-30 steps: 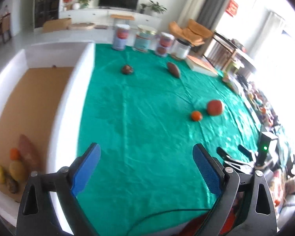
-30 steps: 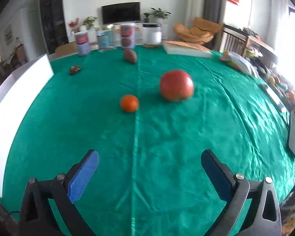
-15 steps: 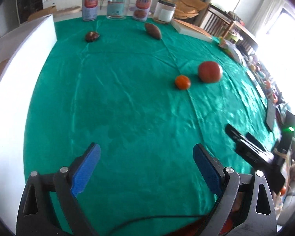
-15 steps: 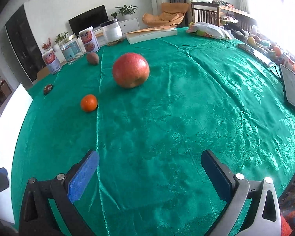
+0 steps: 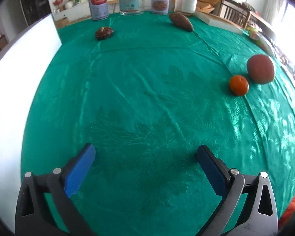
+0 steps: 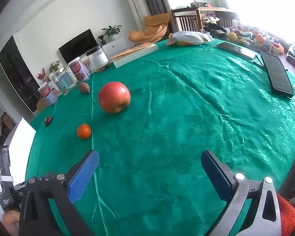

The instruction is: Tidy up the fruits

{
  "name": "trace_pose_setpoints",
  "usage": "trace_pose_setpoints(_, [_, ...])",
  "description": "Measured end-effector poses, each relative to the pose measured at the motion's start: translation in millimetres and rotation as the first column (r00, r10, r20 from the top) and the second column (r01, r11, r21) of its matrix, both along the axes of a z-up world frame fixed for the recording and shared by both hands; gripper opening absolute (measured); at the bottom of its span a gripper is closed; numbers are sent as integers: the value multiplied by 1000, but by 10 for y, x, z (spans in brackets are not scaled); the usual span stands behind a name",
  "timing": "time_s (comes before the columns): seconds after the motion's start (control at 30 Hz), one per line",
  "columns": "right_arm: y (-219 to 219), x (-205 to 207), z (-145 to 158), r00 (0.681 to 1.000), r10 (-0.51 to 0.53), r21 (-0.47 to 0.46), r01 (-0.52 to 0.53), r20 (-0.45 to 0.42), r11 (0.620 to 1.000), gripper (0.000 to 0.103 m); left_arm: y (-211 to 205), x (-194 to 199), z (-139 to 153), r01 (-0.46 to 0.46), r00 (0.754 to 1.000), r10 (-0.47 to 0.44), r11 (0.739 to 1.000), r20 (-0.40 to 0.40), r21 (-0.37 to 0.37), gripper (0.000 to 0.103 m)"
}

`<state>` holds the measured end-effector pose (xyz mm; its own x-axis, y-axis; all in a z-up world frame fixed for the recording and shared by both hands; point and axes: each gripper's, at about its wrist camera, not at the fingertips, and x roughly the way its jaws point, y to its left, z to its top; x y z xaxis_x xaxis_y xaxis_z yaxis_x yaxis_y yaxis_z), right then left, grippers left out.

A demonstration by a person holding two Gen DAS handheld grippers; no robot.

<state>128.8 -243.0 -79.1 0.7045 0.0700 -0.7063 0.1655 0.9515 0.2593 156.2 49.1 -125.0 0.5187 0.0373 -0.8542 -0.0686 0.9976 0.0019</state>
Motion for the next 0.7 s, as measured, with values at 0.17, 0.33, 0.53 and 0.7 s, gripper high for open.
trace_pose_setpoints(0.17, [49, 63, -93, 998, 34, 5, -33, -48, 999, 103, -1, -68, -24, -3, 998, 3, 1000, 66, 1, 103])
trace_pose_setpoints(0.33, [162, 211, -295, 981, 104, 24, -101, -162, 995, 103, -9, -75, -32, -9, 997, 8, 1000, 72, 1, 103])
trace_pose_setpoints(0.53, [188, 205, -308, 980, 117, 24, -115, -164, 993, 103, -13, -67, -26, -14, 998, 13, 1000, 68, 4, 103])
trace_pose_setpoints(0.7, [103, 160, -250, 988, 92, 59, -85, -124, 995, 103, -240, 54, 75, 79, 996, -73, 991, 59, -108, 100])
